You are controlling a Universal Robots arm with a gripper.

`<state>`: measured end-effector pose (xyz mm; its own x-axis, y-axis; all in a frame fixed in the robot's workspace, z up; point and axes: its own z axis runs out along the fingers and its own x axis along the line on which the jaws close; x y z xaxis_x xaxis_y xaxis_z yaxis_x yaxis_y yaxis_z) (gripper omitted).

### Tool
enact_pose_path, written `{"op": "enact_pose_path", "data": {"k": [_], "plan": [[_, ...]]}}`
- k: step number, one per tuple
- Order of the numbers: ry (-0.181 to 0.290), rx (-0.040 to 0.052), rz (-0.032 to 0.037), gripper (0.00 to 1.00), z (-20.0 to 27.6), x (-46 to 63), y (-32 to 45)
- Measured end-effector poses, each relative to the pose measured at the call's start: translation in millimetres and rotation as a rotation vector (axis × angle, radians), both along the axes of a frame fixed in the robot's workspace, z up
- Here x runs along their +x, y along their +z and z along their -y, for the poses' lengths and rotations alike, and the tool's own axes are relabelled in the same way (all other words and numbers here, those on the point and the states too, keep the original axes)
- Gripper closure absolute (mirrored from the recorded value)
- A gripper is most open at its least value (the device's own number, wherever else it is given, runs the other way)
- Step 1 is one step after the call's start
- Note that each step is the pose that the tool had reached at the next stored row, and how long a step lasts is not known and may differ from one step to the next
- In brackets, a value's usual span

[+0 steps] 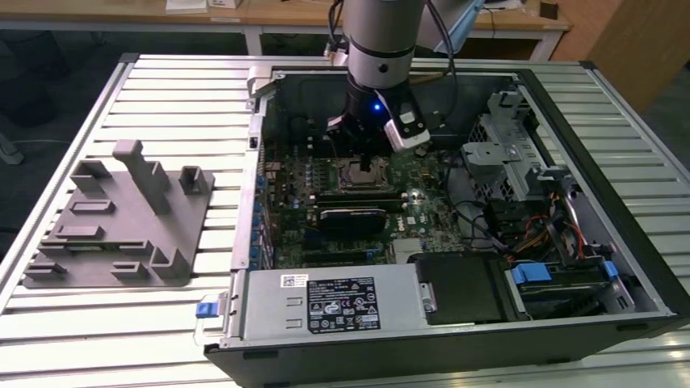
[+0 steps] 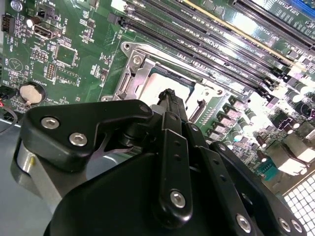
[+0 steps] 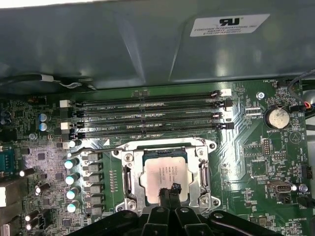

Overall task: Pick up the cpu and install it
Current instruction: 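Install the first cpu locking lever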

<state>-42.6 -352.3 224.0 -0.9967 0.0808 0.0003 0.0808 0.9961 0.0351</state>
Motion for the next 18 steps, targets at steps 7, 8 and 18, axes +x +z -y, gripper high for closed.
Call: {"op": "enact_pose_path", "data": {"k": [7, 8, 18], "plan": [[0.0, 0.0001, 0.0003, 0.89, 0.1, -5.4, 0.0], [0.0, 0.0002, 0.0003, 0.89, 0.1, -6.8, 0.0], [0.0, 0.0017, 0.0057, 0.89, 0.1, -26.5, 0.0]]}}
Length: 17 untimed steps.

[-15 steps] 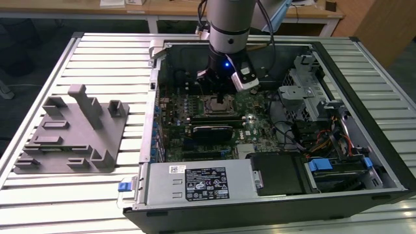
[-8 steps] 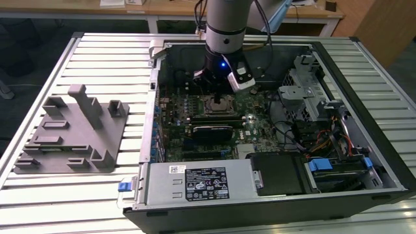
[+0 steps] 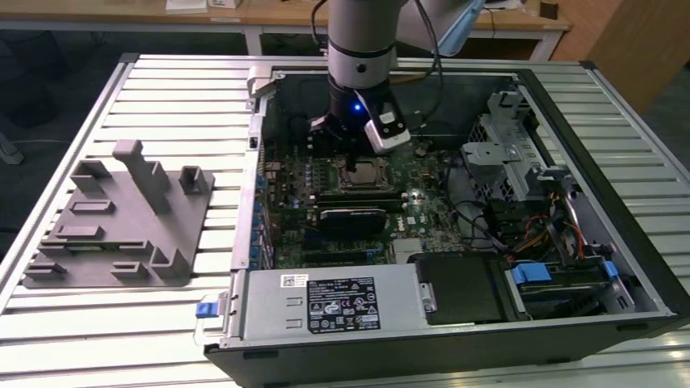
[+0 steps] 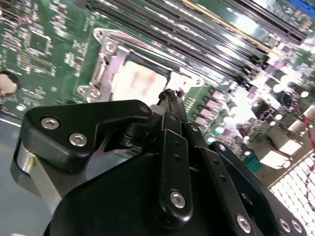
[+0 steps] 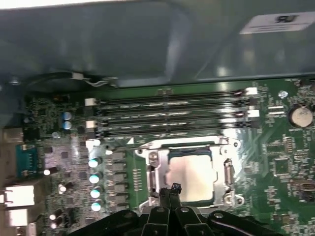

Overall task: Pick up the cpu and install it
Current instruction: 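Install the first cpu locking lever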

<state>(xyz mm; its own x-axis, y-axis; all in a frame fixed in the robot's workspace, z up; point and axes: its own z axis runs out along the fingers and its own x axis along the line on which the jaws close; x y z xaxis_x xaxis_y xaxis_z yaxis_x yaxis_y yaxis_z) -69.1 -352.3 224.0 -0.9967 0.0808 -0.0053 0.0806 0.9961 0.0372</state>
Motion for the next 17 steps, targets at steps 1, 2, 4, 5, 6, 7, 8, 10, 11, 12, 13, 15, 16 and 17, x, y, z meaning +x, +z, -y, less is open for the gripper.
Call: {"op": "enact_pose_path", "data": {"k": [1, 2, 4, 5, 6, 7, 8, 10, 11, 12, 13, 15, 16, 17], "plan": [[0.0, 0.0002, 0.0009, 0.89, 0.0, -2.6, 0.0], [0.0, 0.0002, 0.0018, 0.89, 0.0, -5.4, 0.0], [0.0, 0.0004, 0.0041, 0.89, 0.0, -11.0, 0.0], [0.0, 0.0005, 0.0055, 0.89, 0.0, -14.2, 0.0], [0.0, 0.0005, 0.0068, 0.89, 0.0, -17.0, 0.0], [0.0, 0.0006, 0.0081, 0.89, 0.0, -19.9, 0.0], [0.0, 0.0006, 0.0094, 0.89, 0.0, -22.7, 0.0], [0.0, 0.0007, 0.012, 0.89, 0.0, -27.8, 0.0], [0.0, 0.0007, 0.0133, 0.89, 0.0, -30.3, 0.0], [0.0, 0.0007, 0.0143, 0.89, 0.0, -32.6, 0.0], [0.0, 0.0008, 0.0153, 0.89, 0.0, -34.7, 0.0], [0.0, 0.0026, 0.0162, 0.89, 0.0, -37.7, 0.0], [0.0, 0.0075, 0.0163, 0.89, 0.0, -38.8, 0.0], [0.0, 0.0157, 0.0162, 0.89, 0.0, -39.8, 0.0]]}}
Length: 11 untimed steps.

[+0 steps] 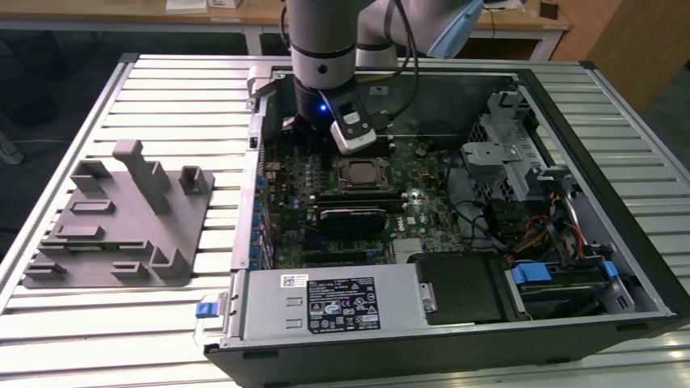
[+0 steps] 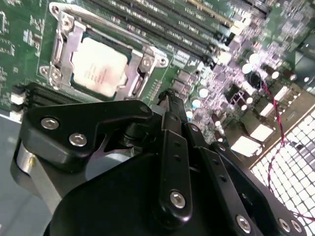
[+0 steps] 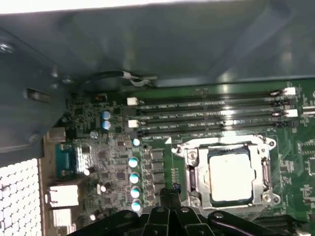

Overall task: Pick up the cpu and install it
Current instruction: 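Install the first cpu locking lever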

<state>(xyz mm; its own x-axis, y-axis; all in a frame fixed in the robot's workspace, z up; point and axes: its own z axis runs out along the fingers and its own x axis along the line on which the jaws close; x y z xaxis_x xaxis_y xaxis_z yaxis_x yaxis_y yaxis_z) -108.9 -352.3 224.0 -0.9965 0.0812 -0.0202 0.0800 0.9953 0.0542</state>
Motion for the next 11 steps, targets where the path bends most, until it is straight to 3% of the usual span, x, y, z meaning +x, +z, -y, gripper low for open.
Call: {"op": "enact_pose_path", "data": {"k": [4, 9, 11], "plan": [[0.0, 0.0463, 0.0, 0.89, 0.0, -4.2, 0.0], [0.0, 0.1355, 0.0001, 0.89, 0.0, -6.4, 0.0], [0.0, 0.1586, 0.0002, 0.89, 0.1, -6.7, 0.1]]}}
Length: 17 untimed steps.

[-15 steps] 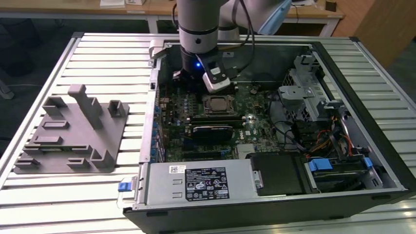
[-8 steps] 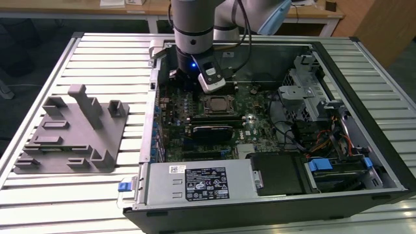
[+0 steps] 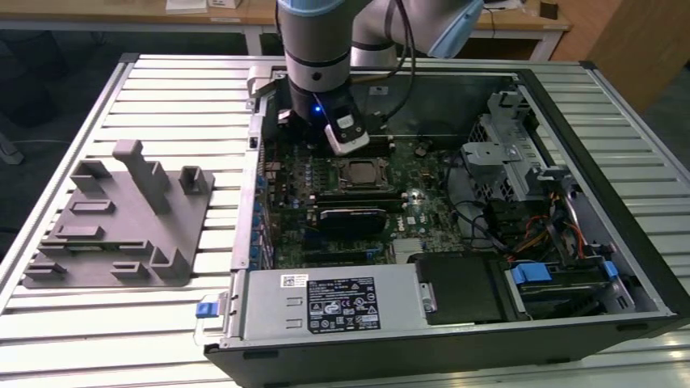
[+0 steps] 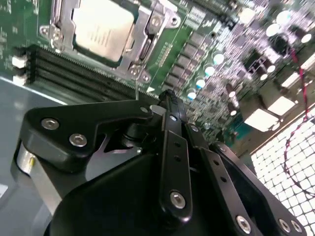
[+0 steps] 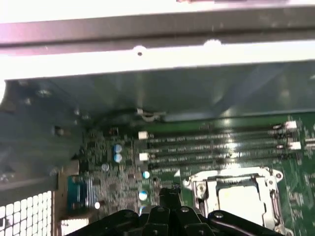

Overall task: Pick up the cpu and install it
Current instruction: 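Install the first cpu locking lever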

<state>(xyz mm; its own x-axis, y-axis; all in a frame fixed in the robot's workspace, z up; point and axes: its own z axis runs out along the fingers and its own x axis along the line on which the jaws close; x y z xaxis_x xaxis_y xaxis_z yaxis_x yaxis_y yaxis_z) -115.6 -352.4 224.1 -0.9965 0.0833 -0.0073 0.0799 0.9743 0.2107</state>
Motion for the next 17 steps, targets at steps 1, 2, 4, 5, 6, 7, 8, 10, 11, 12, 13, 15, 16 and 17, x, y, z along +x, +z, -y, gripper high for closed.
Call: {"op": "enact_pose_path", "data": {"k": [1, 2, 4, 5, 6, 7, 8, 10, 11, 12, 13, 15, 16, 17], "plan": [[0.0, 0.0062, 0.0001, 0.89, 0.0, -0.1, 0.1], [0.0, 0.0105, 0.0001, 0.89, 0.0, -0.1, 0.5], [0.0, 0.0132, 0.0001, 0.89, 0.0, -0.1, 2.3], [0.0, 0.0137, 0.0, 0.89, 0.0, -0.1, 3.7], [0.0, 0.014, 0.0001, 0.89, 0.0, -0.1, 5.1], [0.0, 0.0144, 0.0001, 0.89, 0.0, -0.1, 6.5], [0.0, 0.015, 0.0001, 0.89, 0.0, -0.1, 7.9], [0.0, 0.0215, 0.0001, 0.89, 0.0, 0.0, 9.5], [0.0, 0.0271, 0.0002, 0.89, 0.0, 0.0, 10.2], [0.0, 0.0338, 0.0002, 0.89, 0.0, -0.1, 10.8], [0.0, 0.0421, 0.0001, 0.89, 0.0, -0.1, 11.4], [0.0, 0.0595, 0.0002, 0.89, 0.0, 0.0, 12.6], [0.0, 0.0685, 0.0002, 0.89, 0.0, -0.1, 13.1], [0.0, 0.0753, 0.0, 0.89, 0.0, -0.1, 13.8]]}}
